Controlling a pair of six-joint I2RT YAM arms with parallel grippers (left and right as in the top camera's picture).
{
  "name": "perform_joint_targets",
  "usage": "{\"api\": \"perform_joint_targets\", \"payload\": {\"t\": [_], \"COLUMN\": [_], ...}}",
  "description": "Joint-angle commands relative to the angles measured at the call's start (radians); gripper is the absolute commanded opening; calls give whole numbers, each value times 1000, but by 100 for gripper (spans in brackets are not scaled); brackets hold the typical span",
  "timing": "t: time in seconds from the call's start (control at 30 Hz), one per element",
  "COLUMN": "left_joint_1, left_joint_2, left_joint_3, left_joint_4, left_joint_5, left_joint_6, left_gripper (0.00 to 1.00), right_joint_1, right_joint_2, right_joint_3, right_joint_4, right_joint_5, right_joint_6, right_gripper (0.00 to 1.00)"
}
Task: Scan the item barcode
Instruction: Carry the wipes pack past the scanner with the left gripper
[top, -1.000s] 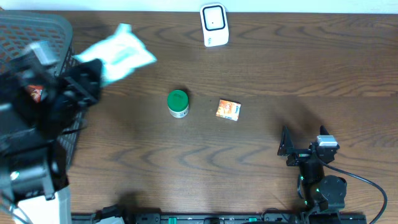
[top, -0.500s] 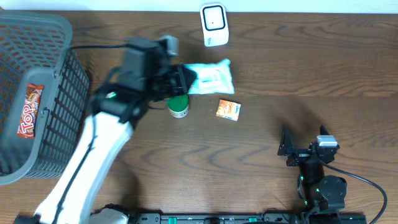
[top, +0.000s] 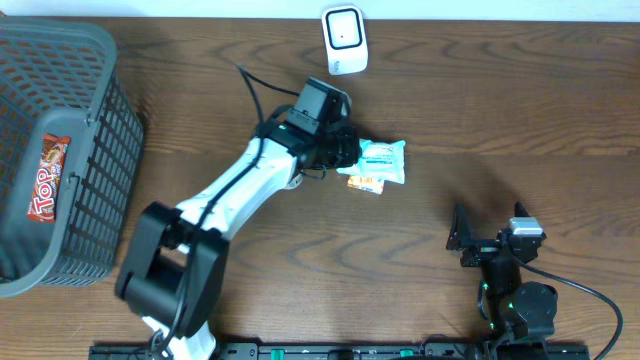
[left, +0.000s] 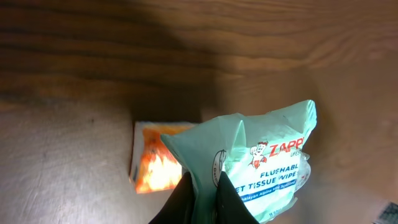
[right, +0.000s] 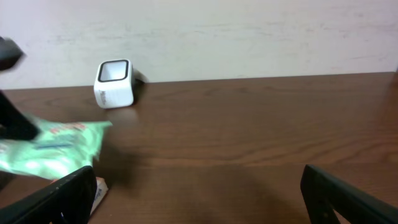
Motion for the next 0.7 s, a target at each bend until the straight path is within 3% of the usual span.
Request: {"api": "perform_joint_targets", "payload": {"t": [0.0,0.23,0.4,0.67], "left_joint_1": [-12,-58,-158,-262], "left_joint_2": [44,60,62,129], "left_joint_3": [12,12,12,12], "left_joint_4": [33,85,164,212], "left_joint_5": [-38,-36,-18,-120], "left_joint_6": [-37,-24,85,89], "left_gripper": [7,7,7,7], "right_joint_1": [-8,-8,-8,-8], "right_joint_2": [-3,-3,-3,-3], "right_joint_3": [-1,-1,-1,-1], "right_joint_4": [-4,-4,-4,-4], "right_joint_5": [-1,-1,-1,-1], "right_joint_6": [-6,-6,-6,-6], "right_gripper": [99,99,99,99]}}
